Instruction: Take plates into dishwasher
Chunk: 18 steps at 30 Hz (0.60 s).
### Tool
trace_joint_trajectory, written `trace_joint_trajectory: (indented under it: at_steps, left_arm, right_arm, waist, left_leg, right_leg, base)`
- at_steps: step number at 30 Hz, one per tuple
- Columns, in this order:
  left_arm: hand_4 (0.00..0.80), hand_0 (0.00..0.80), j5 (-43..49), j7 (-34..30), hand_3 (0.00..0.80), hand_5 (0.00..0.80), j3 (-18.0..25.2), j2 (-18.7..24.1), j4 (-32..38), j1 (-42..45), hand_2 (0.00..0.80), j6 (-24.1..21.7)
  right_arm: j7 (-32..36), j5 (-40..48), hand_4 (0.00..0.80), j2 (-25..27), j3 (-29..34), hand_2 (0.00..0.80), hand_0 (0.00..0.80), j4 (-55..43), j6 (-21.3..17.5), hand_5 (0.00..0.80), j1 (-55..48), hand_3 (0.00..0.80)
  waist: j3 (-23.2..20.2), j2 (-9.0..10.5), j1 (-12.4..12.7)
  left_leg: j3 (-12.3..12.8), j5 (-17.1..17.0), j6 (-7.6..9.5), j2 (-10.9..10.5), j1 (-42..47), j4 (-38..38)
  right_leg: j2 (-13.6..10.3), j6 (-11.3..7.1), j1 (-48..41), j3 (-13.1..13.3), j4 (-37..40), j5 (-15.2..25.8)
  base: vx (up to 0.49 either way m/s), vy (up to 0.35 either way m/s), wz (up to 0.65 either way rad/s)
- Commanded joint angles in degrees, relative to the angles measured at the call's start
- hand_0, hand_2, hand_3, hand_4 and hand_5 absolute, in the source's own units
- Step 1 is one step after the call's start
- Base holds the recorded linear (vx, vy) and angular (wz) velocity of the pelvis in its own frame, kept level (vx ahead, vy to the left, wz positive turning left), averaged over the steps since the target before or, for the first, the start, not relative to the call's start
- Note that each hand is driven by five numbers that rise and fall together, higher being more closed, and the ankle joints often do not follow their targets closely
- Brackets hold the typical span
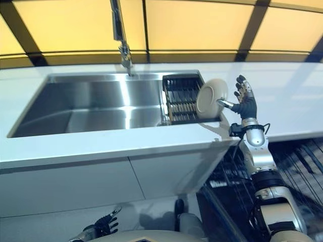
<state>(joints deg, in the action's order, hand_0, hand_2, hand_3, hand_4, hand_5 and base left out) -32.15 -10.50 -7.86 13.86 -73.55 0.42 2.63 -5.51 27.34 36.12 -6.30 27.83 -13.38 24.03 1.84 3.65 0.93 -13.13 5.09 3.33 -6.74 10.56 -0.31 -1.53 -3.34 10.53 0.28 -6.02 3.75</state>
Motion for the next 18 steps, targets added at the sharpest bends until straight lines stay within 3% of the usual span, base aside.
trace_joint_trajectory:
  at_steps: [1,14,18]
  left_arm:
    - [0.0,0.0,3.5,-2.7,0.0,0.0,-2.3,-0.8,-0.7,-2.3,0.0,-1.3]
    - [0.0,0.0,3.1,-2.5,0.0,0.0,-4.2,0.6,1.0,-2.8,0.0,-1.4]
    - [0.0,0.0,2.7,-2.0,0.0,0.0,-4.2,1.3,1.3,-2.9,0.0,-0.6]
  right_arm:
    - [-2.0,1.4,0.0,2.1,2.9,0.0,0.0,0.9,-0.1,0.0,6.8,0.0]
    - [-2.1,1.9,0.0,1.6,1.7,0.0,0.0,2.4,1.8,0.0,8.9,0.0]
    - [-0.5,2.3,0.0,1.6,0.7,0.0,0.0,2.3,6.1,0.0,9.3,0.0]
  waist:
    - [-0.5,1.03,1.2]
    - [-0.3,0.15,1.7]
    - [0.0,0.11,0.9]
  left_leg:
    - [3.7,2.4,-0.3,-1.0,-0.6,2.2]
    - [5.0,0.9,-1.14,0.2,-3.4,1.5]
    - [5.0,1.6,-1.1,0.2,-4.3,3.9]
  right_leg:
    - [1.8,0.44,-5.9,0.2,6.0,4.0]
    - [2.3,0.87,-9.2,2.0,7.3,1.5]
    - [3.1,1.75,-8.9,4.1,5.7,0.2]
  base:
    - [0.164,-0.1,0.45]
    - [0.072,-0.067,0.0]
    - [0.04,-0.064,-0.13]
